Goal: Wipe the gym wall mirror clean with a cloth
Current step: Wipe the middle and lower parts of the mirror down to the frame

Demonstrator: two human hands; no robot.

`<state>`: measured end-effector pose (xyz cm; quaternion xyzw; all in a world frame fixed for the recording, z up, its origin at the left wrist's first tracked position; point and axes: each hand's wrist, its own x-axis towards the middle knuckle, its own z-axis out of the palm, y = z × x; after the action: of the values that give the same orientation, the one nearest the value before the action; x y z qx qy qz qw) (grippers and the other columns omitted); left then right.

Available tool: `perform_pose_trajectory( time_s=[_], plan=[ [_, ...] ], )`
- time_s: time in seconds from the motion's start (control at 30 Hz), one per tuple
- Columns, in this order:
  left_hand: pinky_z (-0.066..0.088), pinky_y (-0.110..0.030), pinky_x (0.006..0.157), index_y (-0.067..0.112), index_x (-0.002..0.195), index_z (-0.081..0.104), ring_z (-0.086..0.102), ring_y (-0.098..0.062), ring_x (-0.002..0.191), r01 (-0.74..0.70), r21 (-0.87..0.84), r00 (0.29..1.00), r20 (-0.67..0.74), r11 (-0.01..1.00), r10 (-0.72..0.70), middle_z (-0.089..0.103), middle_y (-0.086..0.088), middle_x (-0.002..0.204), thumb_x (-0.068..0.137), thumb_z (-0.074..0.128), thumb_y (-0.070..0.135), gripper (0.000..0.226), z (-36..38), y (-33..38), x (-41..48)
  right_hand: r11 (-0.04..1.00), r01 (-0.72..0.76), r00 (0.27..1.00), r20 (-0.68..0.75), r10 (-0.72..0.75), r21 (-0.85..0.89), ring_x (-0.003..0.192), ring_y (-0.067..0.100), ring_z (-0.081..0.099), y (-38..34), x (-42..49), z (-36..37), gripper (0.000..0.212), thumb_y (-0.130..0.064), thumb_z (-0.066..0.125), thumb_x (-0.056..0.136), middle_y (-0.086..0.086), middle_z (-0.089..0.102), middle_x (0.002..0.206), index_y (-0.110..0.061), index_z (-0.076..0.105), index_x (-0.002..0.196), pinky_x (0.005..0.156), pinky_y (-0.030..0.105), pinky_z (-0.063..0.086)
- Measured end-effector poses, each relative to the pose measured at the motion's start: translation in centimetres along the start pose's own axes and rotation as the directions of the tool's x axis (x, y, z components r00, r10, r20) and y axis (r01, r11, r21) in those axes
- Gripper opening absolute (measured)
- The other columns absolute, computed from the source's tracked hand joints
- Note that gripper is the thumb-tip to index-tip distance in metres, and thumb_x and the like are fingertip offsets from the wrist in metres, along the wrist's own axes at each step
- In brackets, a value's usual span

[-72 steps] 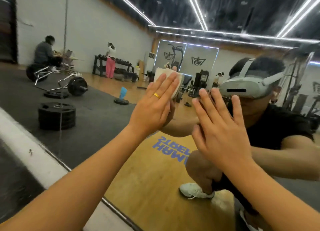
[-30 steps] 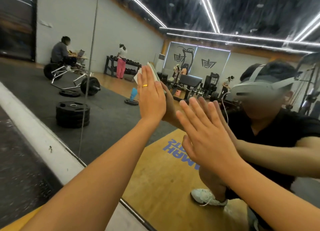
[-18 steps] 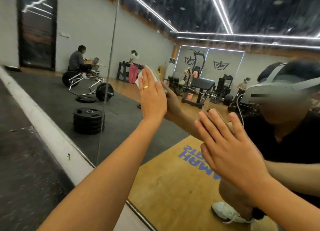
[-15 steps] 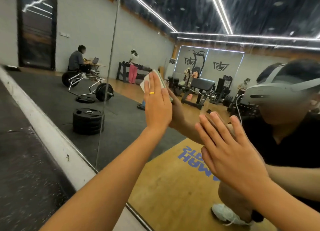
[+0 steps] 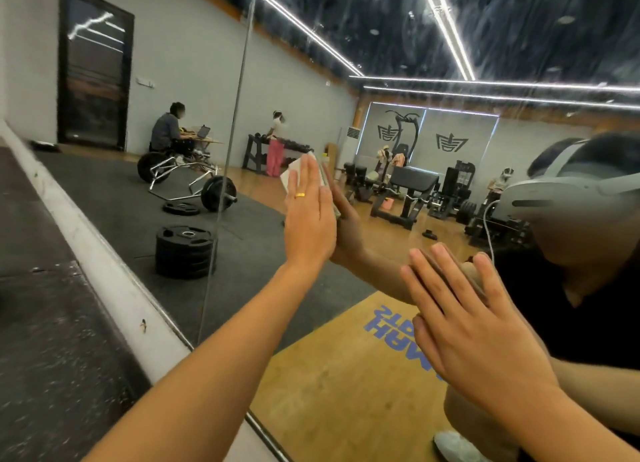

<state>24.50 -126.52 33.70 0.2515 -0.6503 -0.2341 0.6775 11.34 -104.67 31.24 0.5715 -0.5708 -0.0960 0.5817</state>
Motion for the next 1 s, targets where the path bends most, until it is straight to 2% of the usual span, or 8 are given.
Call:
perform_pose_trajectory(
  time_s=[0.07,0.13,0.2,0.33,0.53,0.63,0.9,1.0],
  plan=[
    [0.005,-0.022,0.126,0.029,0.165,0.013,0.005,-0.015,0.160,-0.221,0.043,0.972,0.096,0.974,0.216,0.009,0.012,0.172,0.114,0.027,0.029,0.052,0.6,2.3,2.5,1.000,0.004,1.000,-0.014,-0.004,-0.004,0.157,0.039,0.015,0.2,-0.1,0.1,0.067,-0.035,0.038,0.102,0.023,0.018,0.168,0.000,0.030,0.158,0.125,0.064,0.006],
    [-0.007,-0.010,0.117,0.024,0.165,0.014,0.000,-0.011,0.159,-0.281,0.062,0.957,0.088,0.958,0.275,0.008,0.010,0.172,0.114,0.027,0.026,0.053,1.0,4.5,6.4,1.000,0.008,1.000,-0.027,-0.008,0.008,0.157,0.039,0.017,0.3,0.1,0.2,0.068,-0.035,0.039,0.101,0.022,0.018,0.169,0.000,0.031,0.158,0.126,0.063,0.006],
    [0.000,-0.016,0.114,0.023,0.165,0.014,0.000,-0.012,0.159,-0.200,0.065,0.980,0.033,0.978,0.199,0.008,0.006,0.173,0.114,0.027,0.025,0.053,0.6,5.4,10.1,1.000,0.004,1.000,-0.025,-0.004,0.014,0.157,0.038,0.017,0.2,0.4,0.2,0.068,-0.035,0.039,0.100,0.021,0.018,0.169,-0.001,0.031,0.158,0.126,0.062,0.007],
    [0.002,-0.011,0.111,0.022,0.166,0.013,0.001,-0.013,0.158,-0.136,0.036,0.990,-0.027,0.990,0.137,0.009,0.004,0.174,0.114,0.025,0.026,0.053,-0.7,3.4,13.6,0.999,-0.013,1.000,-0.025,0.014,0.030,0.157,0.037,0.019,0.3,0.5,0.2,0.067,-0.036,0.040,0.100,0.018,0.021,0.169,-0.003,0.033,0.158,0.125,0.062,0.010],
    [0.000,-0.022,0.120,0.020,0.166,0.011,-0.001,-0.016,0.160,0.078,0.019,0.995,-0.063,0.997,-0.076,0.008,0.004,0.174,0.114,0.023,0.032,0.055,-3.4,-4.8,11.8,1.000,-0.017,0.999,-0.028,0.017,0.025,0.157,0.036,0.020,0.3,0.4,0.2,0.068,-0.035,0.045,0.098,0.019,0.025,0.167,-0.003,0.036,0.157,0.126,0.062,0.010],
    [0.002,-0.018,0.119,0.018,0.166,0.012,0.002,-0.014,0.160,0.162,0.008,0.982,-0.104,0.987,-0.160,0.010,0.003,0.174,0.114,0.024,0.028,0.054,-3.4,-7.1,9.7,1.000,-0.016,1.000,-0.004,0.016,0.002,0.157,0.036,0.019,0.4,0.6,0.4,0.069,-0.037,0.045,0.098,0.019,0.023,0.168,-0.003,0.034,0.158,0.124,0.064,0.015],
    [0.004,-0.034,0.128,0.018,0.166,0.009,0.002,-0.017,0.160,0.163,0.099,0.984,-0.089,0.982,-0.155,0.007,0.000,0.174,0.114,0.020,0.029,0.054,-4.8,-8.1,12.6,0.999,-0.020,1.000,0.001,0.020,-0.038,0.158,0.035,0.012,0.1,0.6,0.5,0.068,-0.038,0.037,0.103,0.018,0.016,0.170,-0.004,0.027,0.161,0.127,0.061,0.006],
    [0.003,-0.034,0.128,0.020,0.166,0.011,0.004,-0.016,0.160,0.148,0.064,0.984,-0.106,0.987,-0.140,0.009,0.001,0.174,0.114,0.021,0.031,0.054,-4.5,-8.6,12.3,0.998,-0.028,1.000,0.011,0.028,-0.051,0.158,0.035,0.012,0.2,0.4,0.5,0.067,-0.038,0.035,0.104,0.017,0.017,0.170,-0.005,0.026,0.161,0.126,0.062,0.009]
  ],
)
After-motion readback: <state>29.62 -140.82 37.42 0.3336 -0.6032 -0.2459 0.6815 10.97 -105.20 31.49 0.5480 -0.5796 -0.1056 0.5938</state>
